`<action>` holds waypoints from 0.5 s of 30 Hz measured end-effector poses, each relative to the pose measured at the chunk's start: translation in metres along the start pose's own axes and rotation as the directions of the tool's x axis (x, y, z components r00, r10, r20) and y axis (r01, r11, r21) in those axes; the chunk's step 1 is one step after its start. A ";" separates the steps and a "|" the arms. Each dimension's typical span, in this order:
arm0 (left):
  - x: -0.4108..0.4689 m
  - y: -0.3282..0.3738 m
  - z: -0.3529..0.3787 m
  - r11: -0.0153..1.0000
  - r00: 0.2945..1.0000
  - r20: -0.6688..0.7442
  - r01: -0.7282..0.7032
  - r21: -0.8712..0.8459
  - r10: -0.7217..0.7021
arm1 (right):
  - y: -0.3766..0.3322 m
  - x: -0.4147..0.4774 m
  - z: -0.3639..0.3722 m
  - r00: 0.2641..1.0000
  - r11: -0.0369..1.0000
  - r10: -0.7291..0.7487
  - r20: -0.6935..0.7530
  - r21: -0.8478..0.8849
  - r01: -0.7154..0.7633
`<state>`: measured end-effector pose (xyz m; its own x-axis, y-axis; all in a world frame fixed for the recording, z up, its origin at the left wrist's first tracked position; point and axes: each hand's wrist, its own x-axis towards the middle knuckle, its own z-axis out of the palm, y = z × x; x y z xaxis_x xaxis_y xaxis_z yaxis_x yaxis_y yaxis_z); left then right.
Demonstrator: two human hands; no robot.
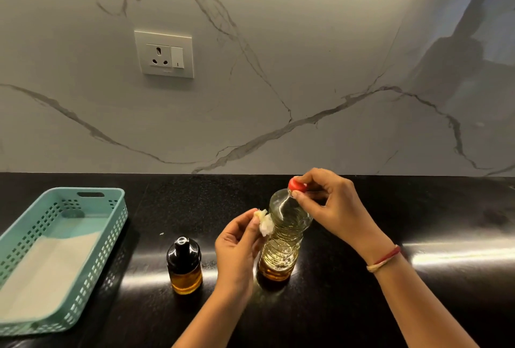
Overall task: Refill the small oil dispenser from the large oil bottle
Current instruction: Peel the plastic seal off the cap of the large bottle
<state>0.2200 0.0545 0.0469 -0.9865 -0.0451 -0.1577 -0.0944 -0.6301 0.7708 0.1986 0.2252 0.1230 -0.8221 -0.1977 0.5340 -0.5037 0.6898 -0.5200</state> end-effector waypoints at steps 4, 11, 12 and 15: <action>-0.016 0.011 -0.007 0.974 0.988 0.033 0.156 -0.164 -0.153 | -0.003 0.000 -0.002 0.996 0.996 0.079 0.028 0.030 -0.080; -0.042 0.024 -0.005 0.985 0.989 0.105 0.114 -0.129 -0.101 | -0.054 -0.047 0.007 0.984 0.992 -0.079 -0.161 0.080 0.092; -0.045 0.025 -0.002 0.989 0.988 0.120 0.105 -0.103 -0.093 | -0.059 -0.057 0.016 0.995 0.993 -0.061 -0.080 0.095 0.068; -0.051 0.023 0.001 0.995 0.982 0.166 0.100 -0.030 -0.094 | -0.058 -0.076 0.033 0.999 0.997 -0.014 -0.048 0.077 0.018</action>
<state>0.2678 0.0432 0.0738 -0.9818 0.1438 -0.1243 -0.1886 -0.6548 0.7319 0.2818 0.1769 0.0903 -0.8012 -0.1737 0.5727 -0.5371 0.6308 -0.5601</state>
